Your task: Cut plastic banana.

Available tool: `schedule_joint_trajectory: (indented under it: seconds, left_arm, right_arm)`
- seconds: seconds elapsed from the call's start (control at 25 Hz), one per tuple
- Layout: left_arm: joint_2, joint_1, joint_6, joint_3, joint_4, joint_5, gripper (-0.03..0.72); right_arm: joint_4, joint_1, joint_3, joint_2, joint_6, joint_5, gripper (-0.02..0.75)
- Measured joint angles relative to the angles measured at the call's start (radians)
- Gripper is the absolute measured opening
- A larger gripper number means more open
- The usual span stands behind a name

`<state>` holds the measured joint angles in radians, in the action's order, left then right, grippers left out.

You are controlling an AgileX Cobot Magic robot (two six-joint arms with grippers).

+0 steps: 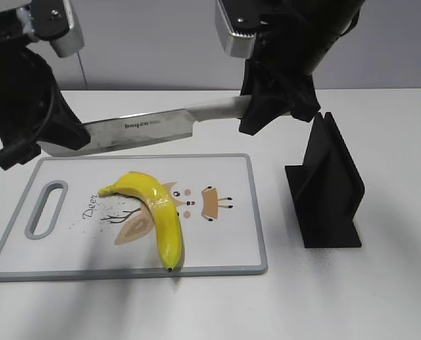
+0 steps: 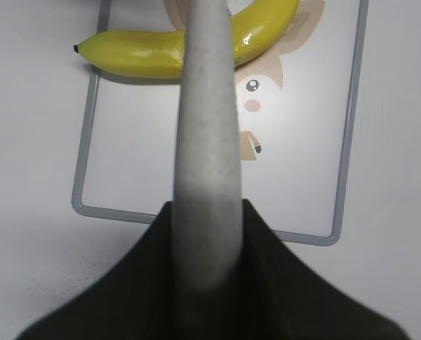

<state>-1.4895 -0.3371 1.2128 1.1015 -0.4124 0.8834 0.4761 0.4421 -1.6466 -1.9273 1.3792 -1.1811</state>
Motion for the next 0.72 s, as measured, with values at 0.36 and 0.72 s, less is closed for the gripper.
schedule_joint_trajectory:
  seconds: [0.36,0.72]
  left_arm:
    - [-0.226,0.0,0.01,0.001,0.009,-0.09,0.003]
    - [-0.417,0.004,0.031,0.03,-0.04,-0.102,0.008]
  right_arm:
    - [-0.06,0.002,-0.001,-0.194,-0.052,0.055,0.19]
    - [-0.084,-0.001,-0.022,-0.342,-0.092,0.048,0.193]
